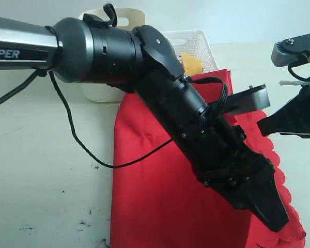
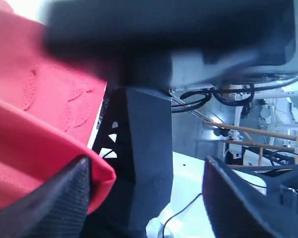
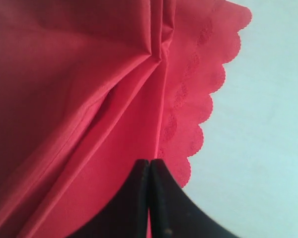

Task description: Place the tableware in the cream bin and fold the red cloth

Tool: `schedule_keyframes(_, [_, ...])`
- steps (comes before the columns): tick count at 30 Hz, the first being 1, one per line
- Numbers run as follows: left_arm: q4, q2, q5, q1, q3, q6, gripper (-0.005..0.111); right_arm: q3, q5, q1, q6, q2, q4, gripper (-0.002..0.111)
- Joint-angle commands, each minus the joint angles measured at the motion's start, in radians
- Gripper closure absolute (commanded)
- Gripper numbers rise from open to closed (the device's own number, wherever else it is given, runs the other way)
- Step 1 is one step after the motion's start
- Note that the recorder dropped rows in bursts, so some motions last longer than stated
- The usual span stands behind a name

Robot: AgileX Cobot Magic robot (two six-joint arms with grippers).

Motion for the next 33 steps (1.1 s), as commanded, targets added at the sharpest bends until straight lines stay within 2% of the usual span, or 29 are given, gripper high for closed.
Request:
schedule_keyframes(1, [0.011, -0.039, 0.01, 0.014, 0.001, 0.014, 0.045, -0.003, -0.007, 0.002, -0.009, -0.004, 0.013, 0.108])
schedule_keyframes(6, [-0.02, -0.026, 0.01, -0.011, 0.001, 0.008, 0.045, -0.003, -0.034, 0.002, -0.009, -0.004, 0.036, 0.108])
schedule_keyframes(14, [-0.039, 0.03, 0.01, -0.156, 0.001, 0.036, 0.045, -0.003, -0.087, 0.002, -0.055, -0.004, 0.154, 0.108])
schedule_keyframes(17, [-0.053, 0.03, 0.01, -0.183, 0.001, 0.051, 0.045, -0.003, -0.098, 0.002, -0.078, 0.016, 0.18, 0.108])
schedule_keyframes(23, [-0.036, -0.02, 0.01, -0.186, 0.001, 0.039, 0.045, -0.003, -0.131, 0.002, -0.078, 0.103, 0.178, 0.108])
schedule_keyframes(30, [0.147, -0.085, 0.01, -0.15, 0.012, -0.075, 0.045, -0.003, -0.199, 0.0, -0.072, 0.155, 0.174, 0.108])
schedule_keyframes(33, [0.177, -0.109, 0.01, -0.117, 0.027, -0.115, 0.045, -0.003, -0.222, 0.0, -0.072, 0.17, 0.18, 0.108])
